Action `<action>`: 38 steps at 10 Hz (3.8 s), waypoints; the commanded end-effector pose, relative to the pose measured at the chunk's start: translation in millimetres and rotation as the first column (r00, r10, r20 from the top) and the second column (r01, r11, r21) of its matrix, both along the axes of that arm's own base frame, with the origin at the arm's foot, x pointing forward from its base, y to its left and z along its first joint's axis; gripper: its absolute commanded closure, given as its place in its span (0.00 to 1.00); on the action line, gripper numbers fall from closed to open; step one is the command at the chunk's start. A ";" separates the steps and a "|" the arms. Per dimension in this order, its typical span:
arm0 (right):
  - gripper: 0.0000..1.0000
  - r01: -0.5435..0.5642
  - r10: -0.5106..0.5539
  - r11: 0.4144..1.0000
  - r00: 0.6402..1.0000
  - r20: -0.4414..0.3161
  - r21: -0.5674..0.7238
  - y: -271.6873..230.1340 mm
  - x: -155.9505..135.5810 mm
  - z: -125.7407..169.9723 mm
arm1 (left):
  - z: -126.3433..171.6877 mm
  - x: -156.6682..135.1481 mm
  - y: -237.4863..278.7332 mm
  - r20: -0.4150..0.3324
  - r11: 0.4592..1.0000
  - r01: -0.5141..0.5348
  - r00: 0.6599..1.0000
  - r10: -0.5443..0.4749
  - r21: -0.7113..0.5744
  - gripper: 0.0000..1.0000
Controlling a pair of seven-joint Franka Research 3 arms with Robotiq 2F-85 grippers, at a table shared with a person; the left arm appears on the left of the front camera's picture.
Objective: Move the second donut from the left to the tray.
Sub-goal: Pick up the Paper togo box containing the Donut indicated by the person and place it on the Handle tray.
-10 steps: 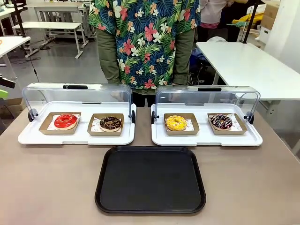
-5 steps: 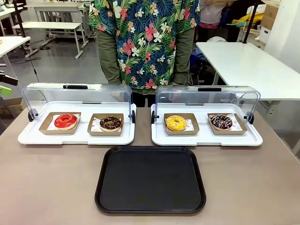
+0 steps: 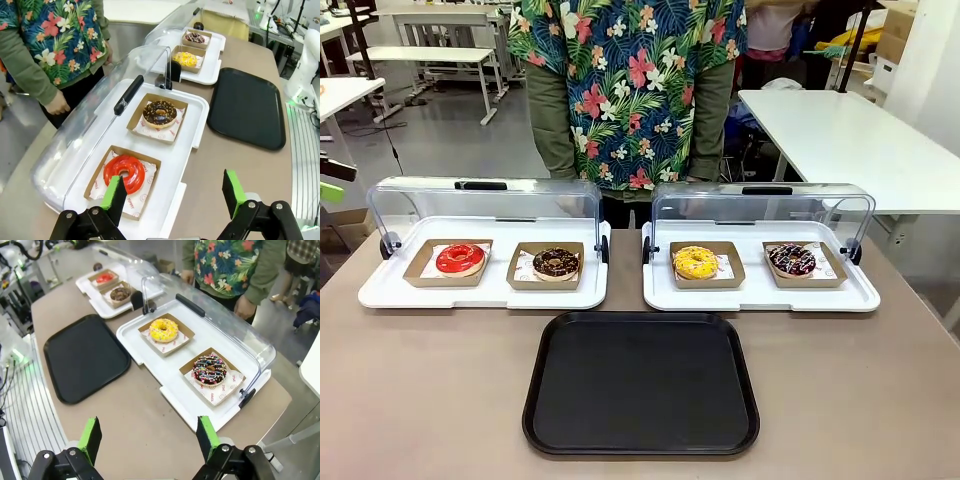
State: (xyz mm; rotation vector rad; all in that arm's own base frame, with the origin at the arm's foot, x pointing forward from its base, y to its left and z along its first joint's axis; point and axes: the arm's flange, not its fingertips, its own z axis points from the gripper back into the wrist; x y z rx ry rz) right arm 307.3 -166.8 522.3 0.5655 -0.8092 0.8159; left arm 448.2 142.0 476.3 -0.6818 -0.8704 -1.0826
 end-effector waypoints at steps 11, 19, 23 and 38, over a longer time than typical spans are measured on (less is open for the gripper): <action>0.00 -0.014 0.014 1.000 1.000 0.027 0.008 -0.7 1.2 1.7 | 0.4 -0.4 -0.8 0.000 1.000 0.006 1.000 -0.006 -0.003 0.00; 0.00 -0.014 0.014 1.000 1.000 0.027 0.008 -0.7 1.2 1.7 | 0.4 -0.4 -0.8 0.000 1.000 0.006 1.000 -0.006 -0.003 0.00; 0.00 -0.014 0.014 1.000 1.000 0.027 0.008 -0.7 1.2 1.7 | 0.4 -0.4 -0.8 0.000 1.000 0.006 1.000 -0.006 -0.003 0.00; 0.00 -0.014 0.014 1.000 1.000 0.027 0.008 -0.7 1.2 1.7 | 0.4 -0.4 -0.8 0.000 1.000 0.006 1.000 -0.006 -0.003 0.00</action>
